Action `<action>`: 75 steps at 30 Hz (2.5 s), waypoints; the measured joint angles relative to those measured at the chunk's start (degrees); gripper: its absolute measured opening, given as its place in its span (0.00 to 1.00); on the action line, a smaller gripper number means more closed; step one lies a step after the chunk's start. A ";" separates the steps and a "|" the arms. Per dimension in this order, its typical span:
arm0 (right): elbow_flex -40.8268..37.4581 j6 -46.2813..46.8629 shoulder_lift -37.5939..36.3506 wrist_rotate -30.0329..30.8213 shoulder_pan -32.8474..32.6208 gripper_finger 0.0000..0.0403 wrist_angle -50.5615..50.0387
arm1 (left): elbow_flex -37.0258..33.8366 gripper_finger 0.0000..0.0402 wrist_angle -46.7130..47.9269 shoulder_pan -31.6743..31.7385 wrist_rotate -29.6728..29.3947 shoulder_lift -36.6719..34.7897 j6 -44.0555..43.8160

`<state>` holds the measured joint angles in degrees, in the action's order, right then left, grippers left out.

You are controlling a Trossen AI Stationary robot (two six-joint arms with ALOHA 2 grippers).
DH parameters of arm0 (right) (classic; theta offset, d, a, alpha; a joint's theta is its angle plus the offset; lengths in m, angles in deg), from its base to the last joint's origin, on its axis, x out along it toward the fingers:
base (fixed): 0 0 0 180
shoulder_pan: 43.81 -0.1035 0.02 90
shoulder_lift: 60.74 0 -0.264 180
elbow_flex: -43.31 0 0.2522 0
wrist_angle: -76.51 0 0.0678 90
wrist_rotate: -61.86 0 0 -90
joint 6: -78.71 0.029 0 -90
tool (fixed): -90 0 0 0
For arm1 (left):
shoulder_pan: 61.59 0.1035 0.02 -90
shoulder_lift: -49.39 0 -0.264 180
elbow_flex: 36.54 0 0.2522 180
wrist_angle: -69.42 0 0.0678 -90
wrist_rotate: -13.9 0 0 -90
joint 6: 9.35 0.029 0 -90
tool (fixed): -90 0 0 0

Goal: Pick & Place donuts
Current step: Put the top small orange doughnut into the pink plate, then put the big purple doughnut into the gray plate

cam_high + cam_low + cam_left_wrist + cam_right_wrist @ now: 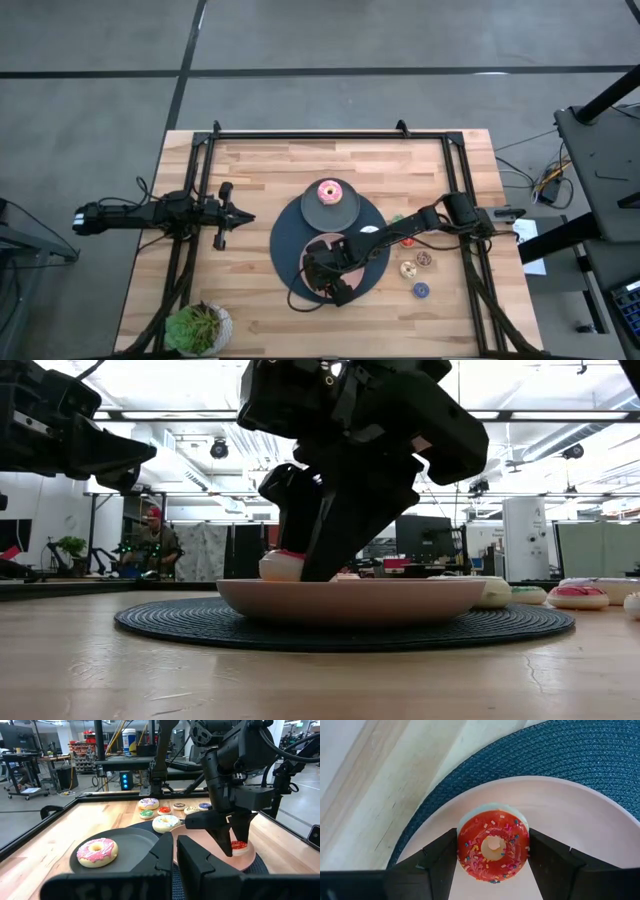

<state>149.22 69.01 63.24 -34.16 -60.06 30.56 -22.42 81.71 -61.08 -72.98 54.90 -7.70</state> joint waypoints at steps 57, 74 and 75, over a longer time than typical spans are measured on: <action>0.64 -0.66 -9.15 -1.36 1.09 0.69 -8.54 | -0.01 0.00 0.00 -0.02 0.00 0.01 0.00; -17.22 6.07 -23.84 -1.00 7.40 0.67 -7.44 | 0.01 0.00 0.02 0.00 0.00 0.02 0.00; -18.76 6.48 -24.96 -0.68 7.78 0.67 -7.14 | 0.01 0.00 0.00 -0.01 0.01 0.00 0.00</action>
<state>130.46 75.49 38.28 -34.85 -52.28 23.42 -22.42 81.71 -61.10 -72.98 54.90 -7.70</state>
